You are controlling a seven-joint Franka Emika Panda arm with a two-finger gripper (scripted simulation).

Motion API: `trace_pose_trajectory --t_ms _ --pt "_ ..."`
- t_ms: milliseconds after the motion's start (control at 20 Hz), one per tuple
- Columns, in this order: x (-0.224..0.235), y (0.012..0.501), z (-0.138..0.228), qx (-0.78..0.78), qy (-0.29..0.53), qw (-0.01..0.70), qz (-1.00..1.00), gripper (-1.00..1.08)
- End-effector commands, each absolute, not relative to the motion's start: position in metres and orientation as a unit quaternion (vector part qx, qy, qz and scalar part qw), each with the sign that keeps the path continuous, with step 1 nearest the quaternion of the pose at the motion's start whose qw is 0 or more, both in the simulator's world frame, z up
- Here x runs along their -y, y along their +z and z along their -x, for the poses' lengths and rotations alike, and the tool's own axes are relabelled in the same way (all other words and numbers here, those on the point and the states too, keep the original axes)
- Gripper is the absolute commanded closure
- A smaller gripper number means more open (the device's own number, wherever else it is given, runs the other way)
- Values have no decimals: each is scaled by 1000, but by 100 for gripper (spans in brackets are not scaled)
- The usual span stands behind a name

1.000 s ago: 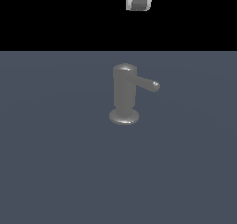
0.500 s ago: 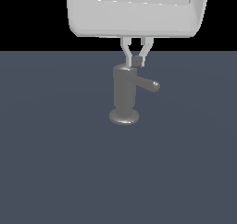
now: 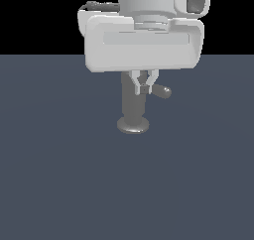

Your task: Turn on the faucet by rotating a designated handle.

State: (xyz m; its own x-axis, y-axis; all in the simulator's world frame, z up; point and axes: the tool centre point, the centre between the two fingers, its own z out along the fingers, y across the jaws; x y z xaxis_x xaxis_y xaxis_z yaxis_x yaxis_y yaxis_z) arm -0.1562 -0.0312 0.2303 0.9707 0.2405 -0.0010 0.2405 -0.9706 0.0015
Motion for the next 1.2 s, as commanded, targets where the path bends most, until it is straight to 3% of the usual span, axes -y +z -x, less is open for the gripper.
trace_pose_trajectory --t_ms 0,450,1150 --pt "31 224 153 -125 0 1 -992 108" --pt "31 221 151 -127 0 0 -992 108" --pt "88 221 125 -127 0 0 -992 108"
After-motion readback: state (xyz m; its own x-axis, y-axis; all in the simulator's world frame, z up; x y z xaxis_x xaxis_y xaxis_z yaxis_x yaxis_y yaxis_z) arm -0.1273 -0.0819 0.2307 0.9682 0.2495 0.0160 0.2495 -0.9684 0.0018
